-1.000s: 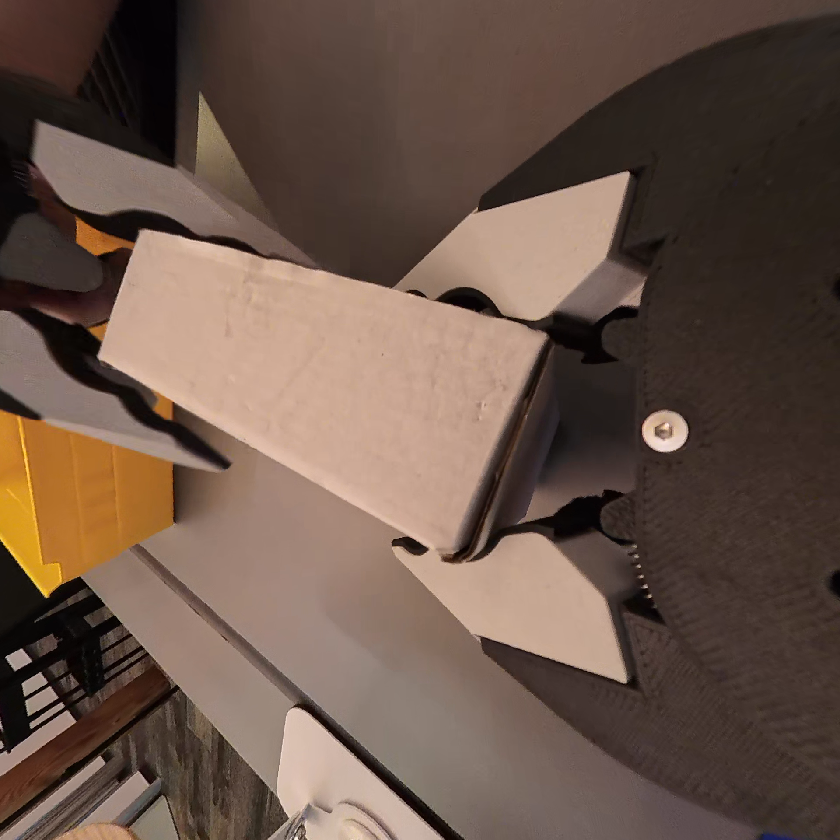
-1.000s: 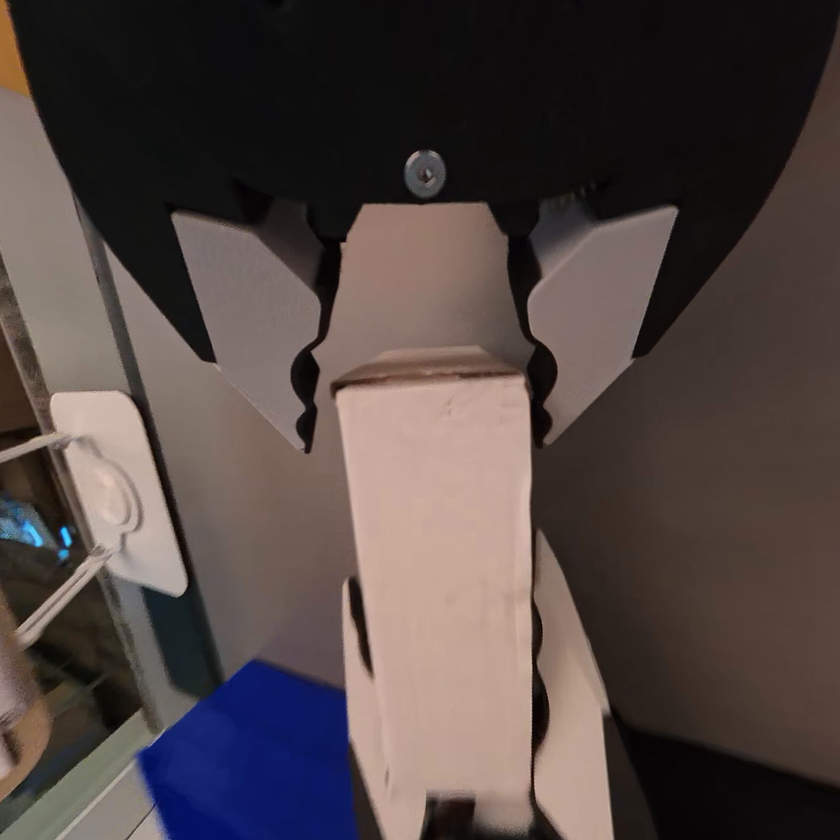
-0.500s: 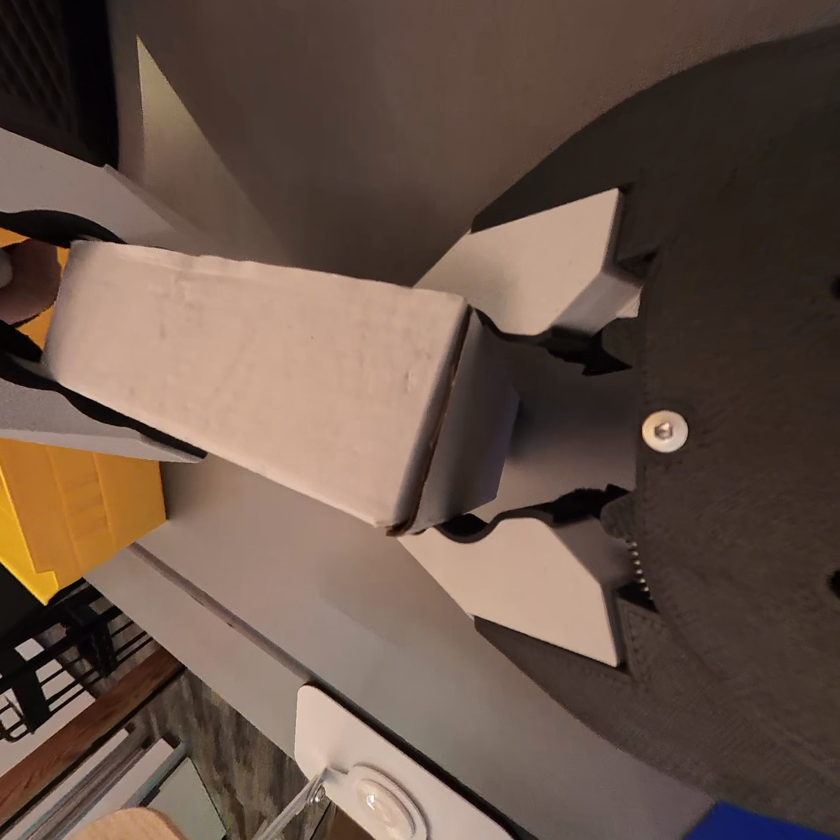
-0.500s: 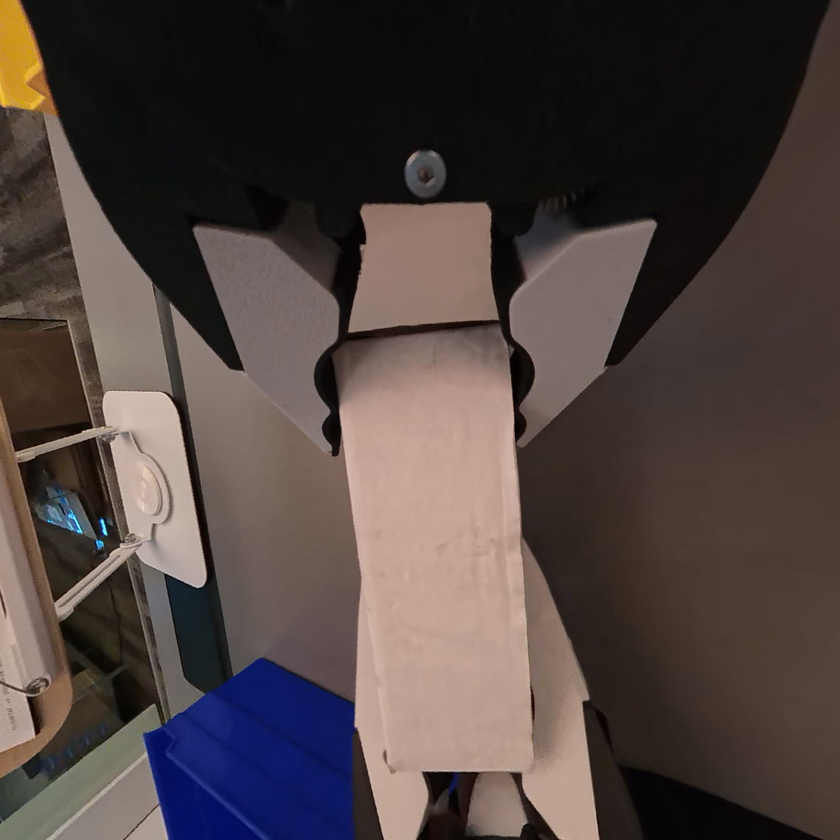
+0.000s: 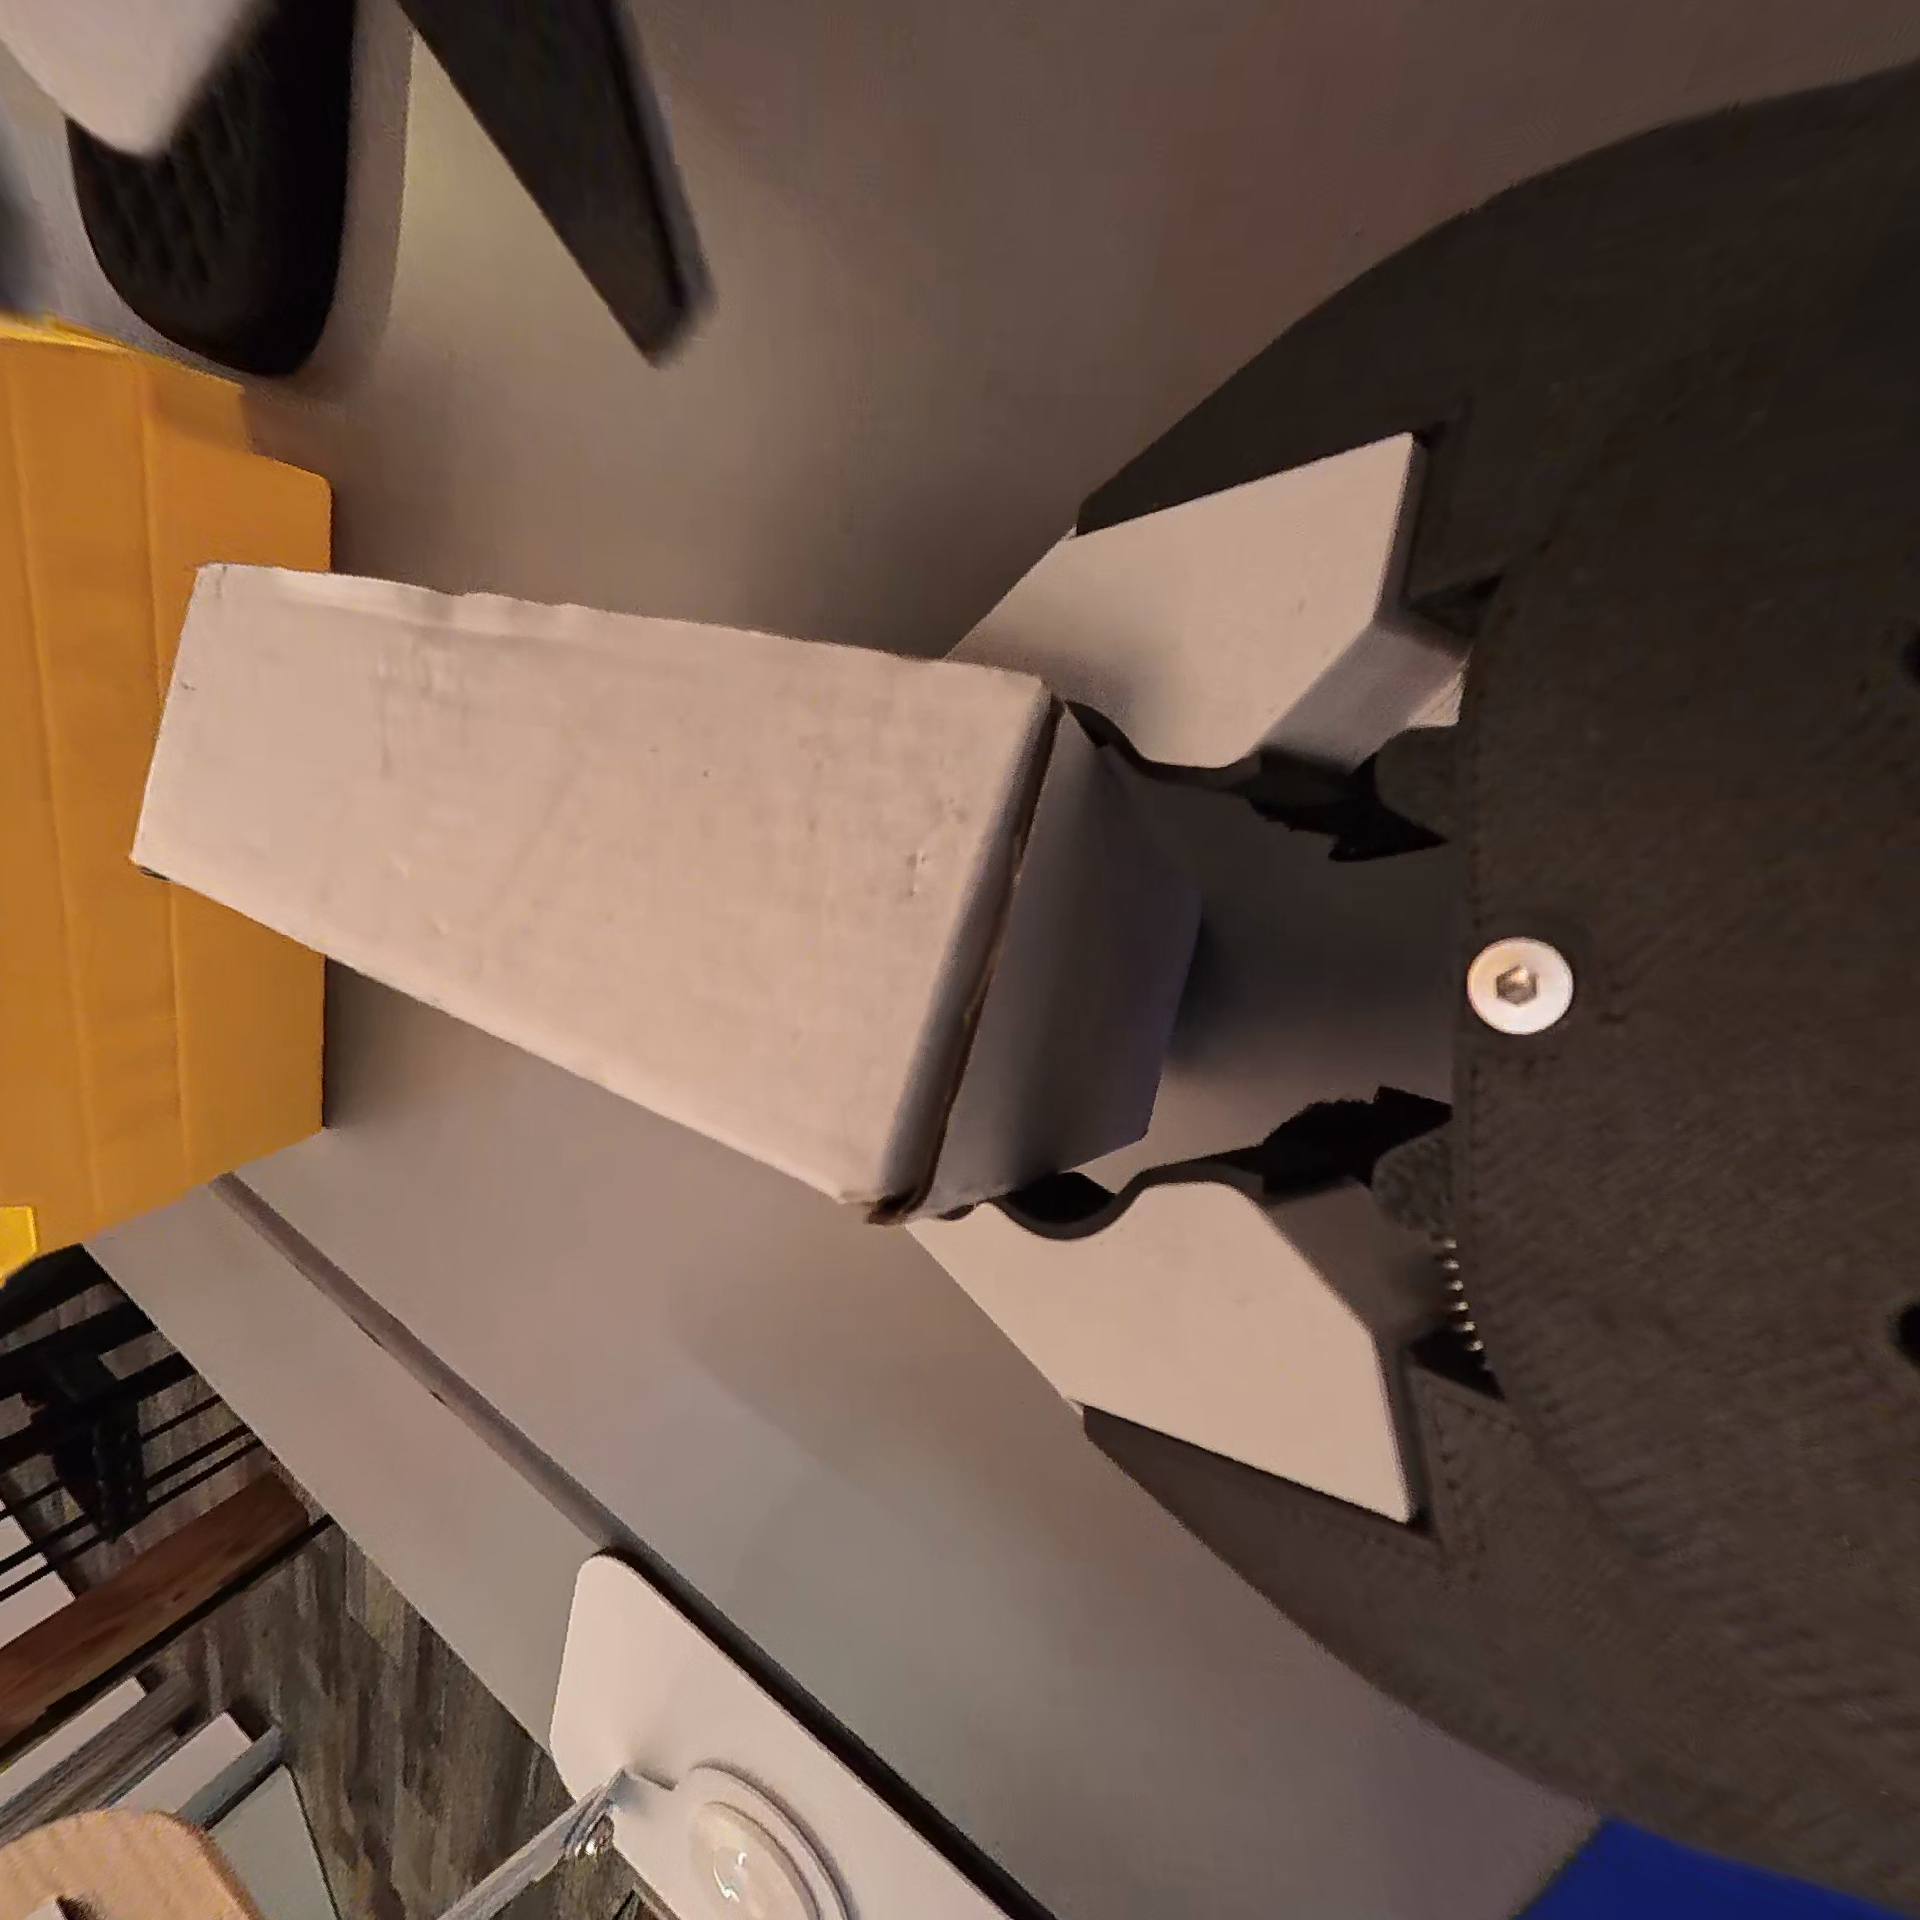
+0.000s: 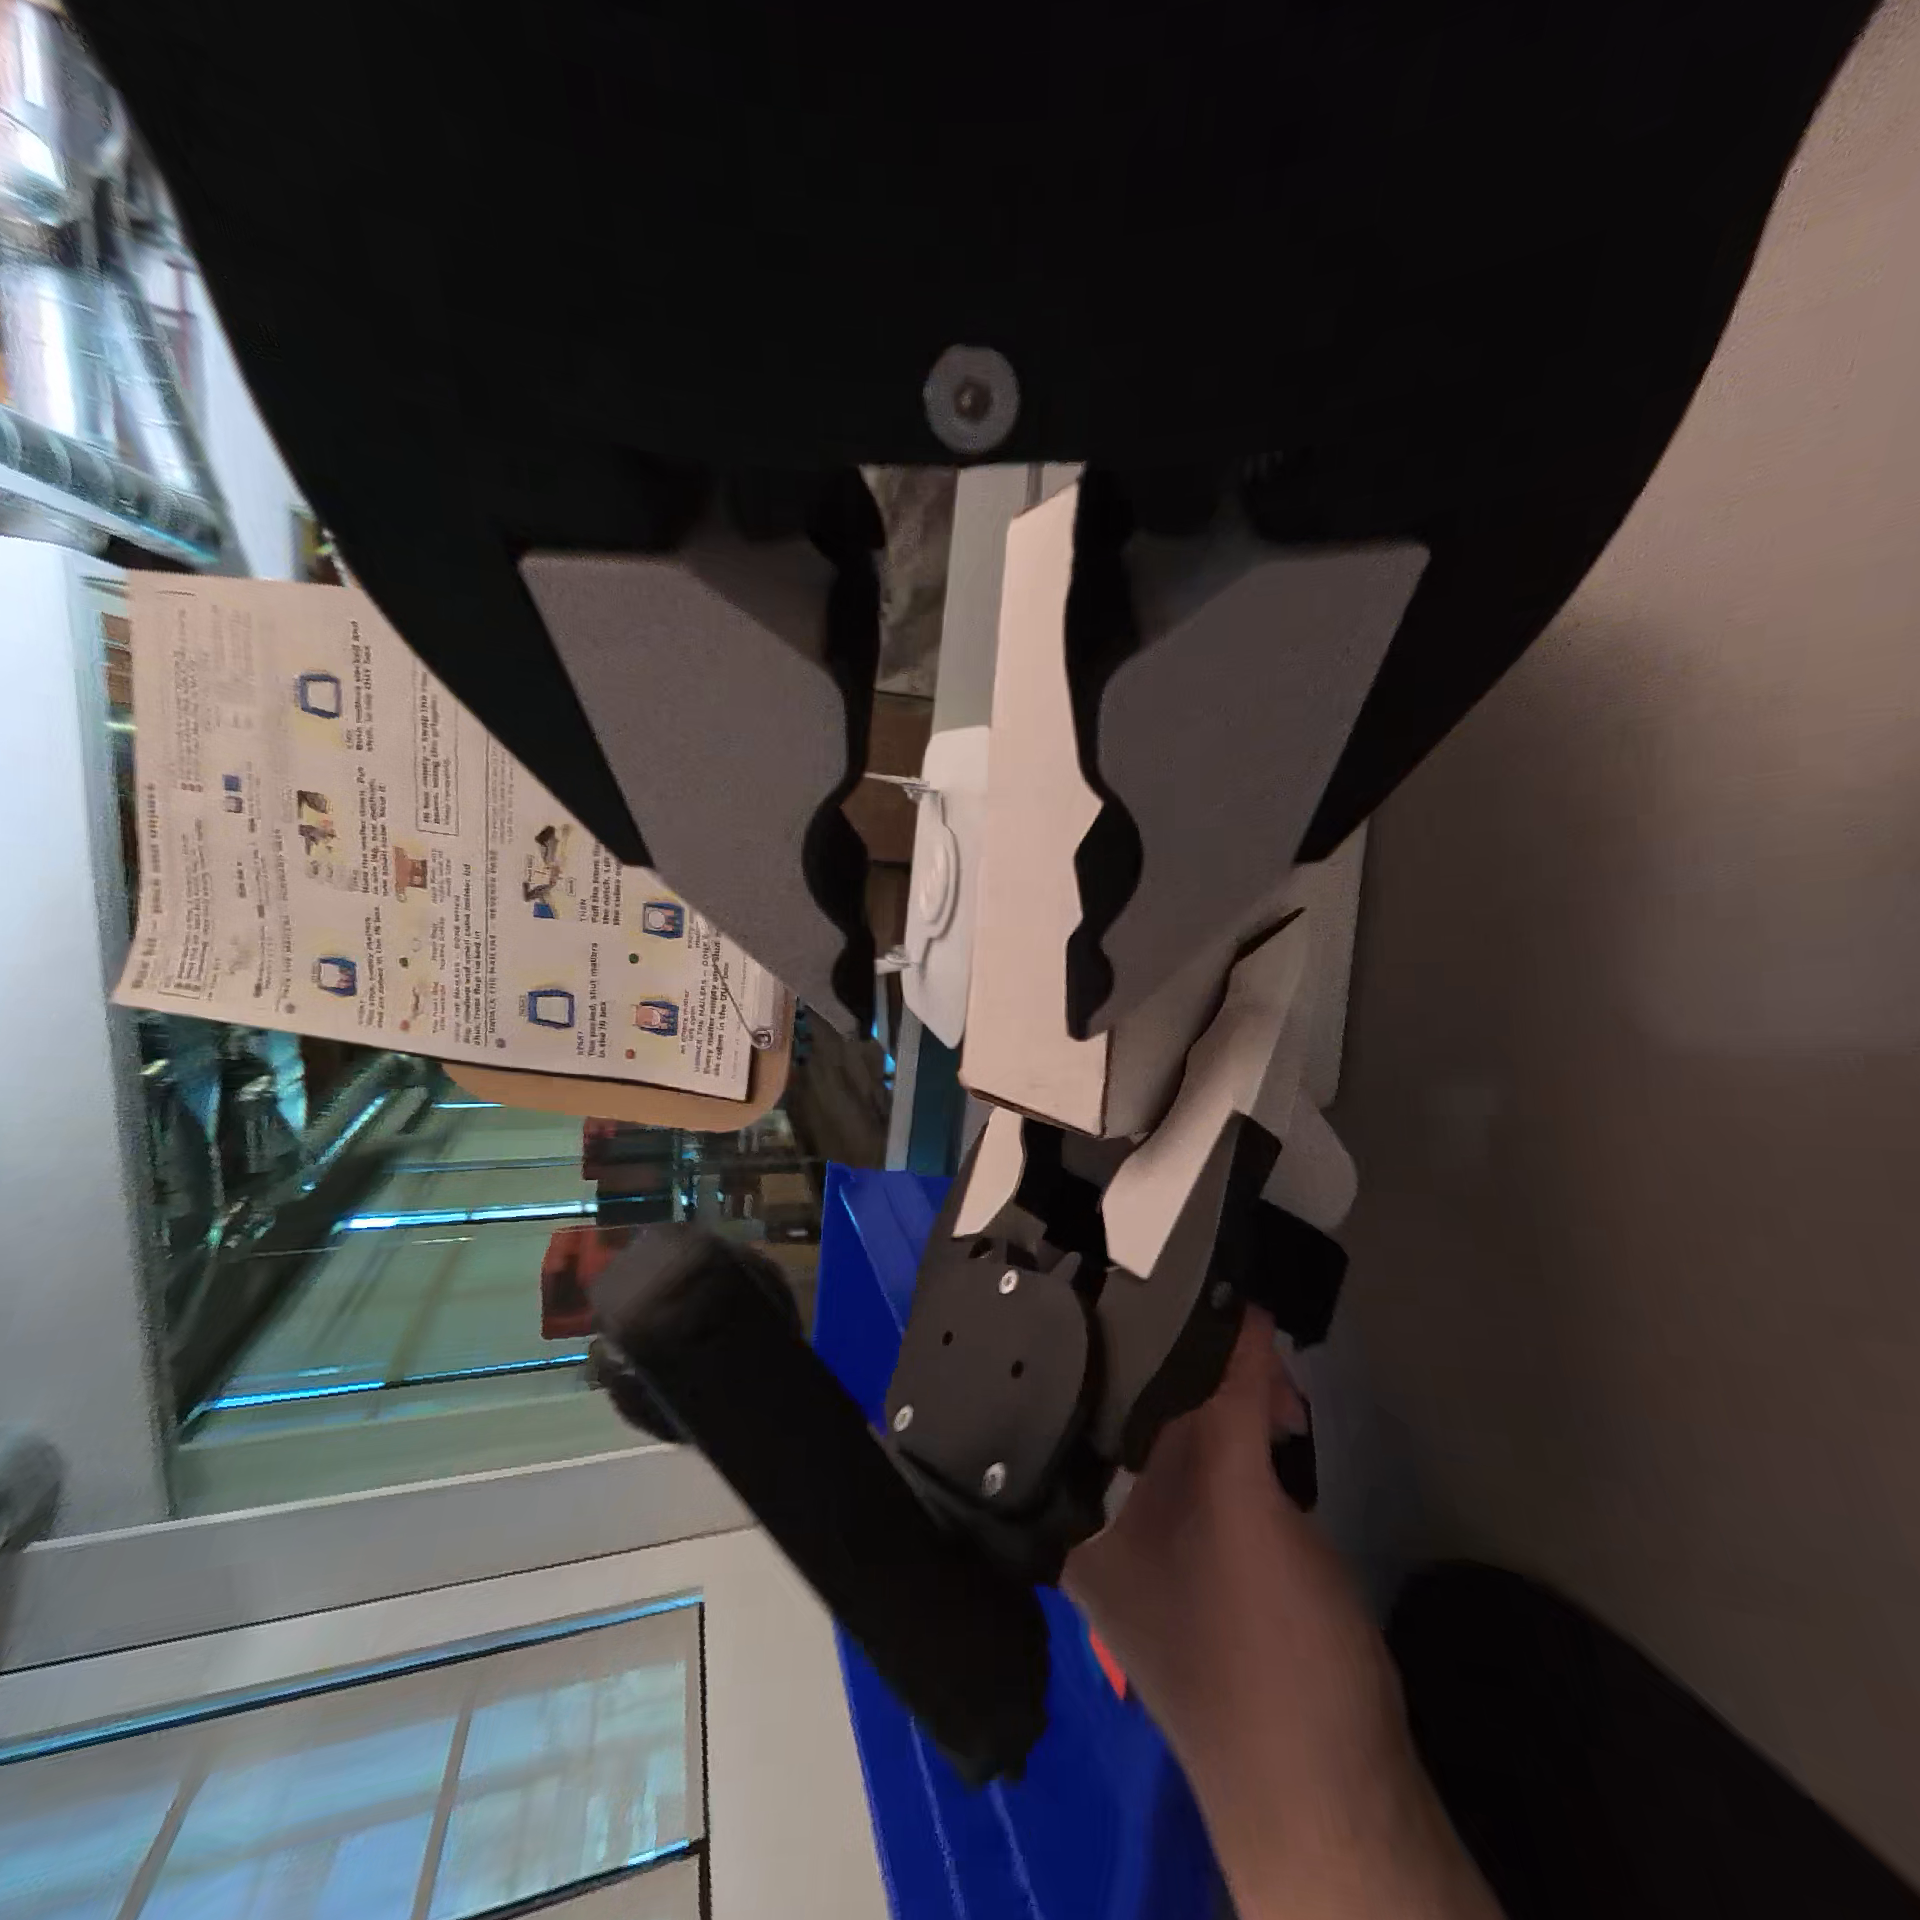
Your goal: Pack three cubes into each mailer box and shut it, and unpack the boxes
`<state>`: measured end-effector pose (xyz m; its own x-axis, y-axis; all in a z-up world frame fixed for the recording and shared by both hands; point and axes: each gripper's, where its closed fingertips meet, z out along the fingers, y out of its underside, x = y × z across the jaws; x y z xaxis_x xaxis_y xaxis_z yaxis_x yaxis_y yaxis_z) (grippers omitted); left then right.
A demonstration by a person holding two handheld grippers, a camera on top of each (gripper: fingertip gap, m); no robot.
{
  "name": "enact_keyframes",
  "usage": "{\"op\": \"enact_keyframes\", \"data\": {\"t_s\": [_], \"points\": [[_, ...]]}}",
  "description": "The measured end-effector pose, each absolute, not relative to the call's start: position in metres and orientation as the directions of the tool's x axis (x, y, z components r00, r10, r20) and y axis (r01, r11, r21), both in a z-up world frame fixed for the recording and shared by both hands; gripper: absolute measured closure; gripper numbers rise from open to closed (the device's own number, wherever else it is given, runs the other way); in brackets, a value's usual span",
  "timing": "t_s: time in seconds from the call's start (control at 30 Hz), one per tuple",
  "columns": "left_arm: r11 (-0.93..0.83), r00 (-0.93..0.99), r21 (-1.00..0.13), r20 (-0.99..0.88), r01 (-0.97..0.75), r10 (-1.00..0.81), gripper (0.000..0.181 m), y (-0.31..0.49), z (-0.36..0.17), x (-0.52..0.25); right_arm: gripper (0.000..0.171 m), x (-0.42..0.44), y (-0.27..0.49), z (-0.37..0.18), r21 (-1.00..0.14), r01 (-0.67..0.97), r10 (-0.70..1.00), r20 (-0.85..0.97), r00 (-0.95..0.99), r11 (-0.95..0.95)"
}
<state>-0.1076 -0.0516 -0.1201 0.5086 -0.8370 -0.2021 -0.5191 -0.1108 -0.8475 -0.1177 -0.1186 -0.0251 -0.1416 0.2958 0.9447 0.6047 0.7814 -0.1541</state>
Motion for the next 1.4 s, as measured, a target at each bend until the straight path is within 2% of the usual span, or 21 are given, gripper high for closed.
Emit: {"op": "enact_keyframes", "data": {"t_s": [0.03, 0.1, 0.3, 0.67, 0.73, 0.93, 1.2, 1.33, 1.4], "points": [[-0.113, 0.51, -0.847, -0.2, -0.519, -0.837, 0.101, -0.052, -0.12, -0.108, 0.137, -0.122, -0.116, -0.032, -0.147, 0.612, 0.295, 0.944, -0.148, 0.777], [-0.122, 0.513, -0.845, -0.195, -0.52, -0.836, 0.102, -0.051, -0.122, -0.108, 0.137, -0.128, -0.111, -0.049, -0.185, 0.623, 0.356, 0.92, -0.16, 0.76], [-0.138, 0.516, -0.84, -0.185, -0.524, -0.836, 0.102, -0.049, -0.124, -0.109, 0.151, -0.13, -0.101, -0.06, -0.181, 0.658, 0.373, 0.914, -0.162, 0.731], [-0.125, 0.515, -0.835, -0.205, -0.535, -0.832, 0.102, -0.048, -0.124, -0.111, 0.159, -0.131, -0.102, -0.06, -0.189, 0.66, 0.374, 0.915, -0.149, 0.727], [-0.125, 0.514, -0.831, -0.21, -0.542, -0.832, 0.102, -0.047, -0.125, -0.111, 0.168, -0.131, -0.104, -0.066, -0.167, 0.66, 0.37, 0.911, -0.181, 0.732], [-0.127, 0.513, -0.832, -0.205, -0.54, -0.833, 0.104, -0.047, -0.125, -0.111, 0.167, -0.131, -0.102, -0.058, -0.129, 0.657, 0.302, 0.94, -0.158, 0.743], [-0.114, 0.515, -0.828, -0.228, -0.549, -0.826, 0.105, -0.046, -0.125, -0.112, 0.166, -0.13, -0.099, -0.049, -0.17, 0.655, 0.315, 0.943, -0.11, 0.736], [-0.109, 0.506, -0.814, -0.244, -0.571, -0.828, 0.106, -0.047, -0.128, -0.112, 0.157, -0.123, -0.091, -0.054, -0.11, 0.683, 0.3, 0.939, -0.167, 0.722], [-0.113, 0.506, -0.815, -0.238, -0.568, -0.829, 0.106, -0.047, -0.128, -0.112, 0.158, -0.121, -0.09, -0.054, -0.155, 0.683, 0.346, 0.926, -0.151, 0.714]]}}
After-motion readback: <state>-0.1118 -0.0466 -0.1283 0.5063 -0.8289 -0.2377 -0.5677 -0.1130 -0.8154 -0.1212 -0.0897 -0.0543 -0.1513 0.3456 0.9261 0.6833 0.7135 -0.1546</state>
